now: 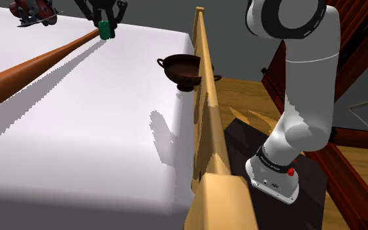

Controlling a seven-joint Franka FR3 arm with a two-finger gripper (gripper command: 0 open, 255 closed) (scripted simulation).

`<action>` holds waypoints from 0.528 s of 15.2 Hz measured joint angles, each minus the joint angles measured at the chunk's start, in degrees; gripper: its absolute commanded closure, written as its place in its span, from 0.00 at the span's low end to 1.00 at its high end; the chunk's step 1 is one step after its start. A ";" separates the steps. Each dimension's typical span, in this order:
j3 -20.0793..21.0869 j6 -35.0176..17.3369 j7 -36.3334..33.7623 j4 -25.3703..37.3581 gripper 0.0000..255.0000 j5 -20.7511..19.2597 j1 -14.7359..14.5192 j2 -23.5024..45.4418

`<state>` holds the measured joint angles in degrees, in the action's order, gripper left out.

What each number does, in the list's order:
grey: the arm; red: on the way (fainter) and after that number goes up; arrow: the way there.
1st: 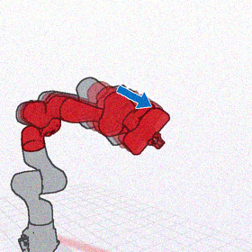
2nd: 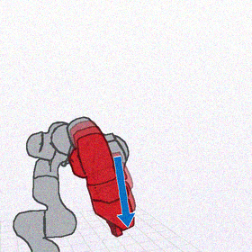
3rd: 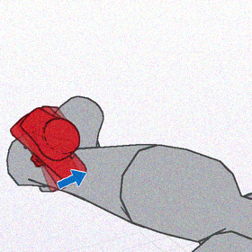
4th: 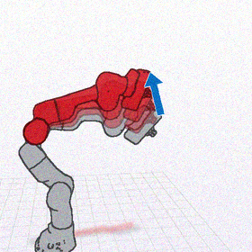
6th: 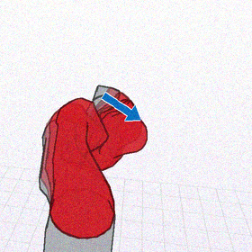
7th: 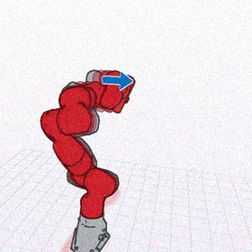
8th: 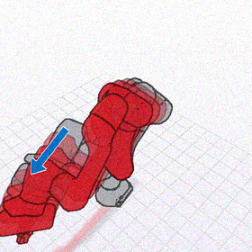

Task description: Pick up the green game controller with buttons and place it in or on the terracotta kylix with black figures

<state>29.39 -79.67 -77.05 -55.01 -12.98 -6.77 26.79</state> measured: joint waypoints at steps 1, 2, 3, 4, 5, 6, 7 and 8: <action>0.44 -2.45 0.59 -6.00 1.00 1.64 2.49 -3.81; 0.65 -3.55 1.37 -9.97 1.00 3.07 4.35 -6.89; 0.74 -5.37 2.37 -14.98 1.00 4.76 6.44 -10.42; 0.72 -6.66 3.28 -19.03 1.00 6.30 7.98 -13.52; 0.52 -8.09 4.44 -23.23 1.00 7.89 9.50 -16.68; 0.07 -9.21 5.99 -26.95 1.00 9.45 11.00 -19.68; -0.38 -10.05 7.34 -30.28 1.00 10.89 12.11 -22.54; -0.84 -10.74 8.51 -33.18 1.00 12.11 12.90 -25.05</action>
<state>28.56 -90.41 -68.54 -88.18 -0.88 6.13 1.75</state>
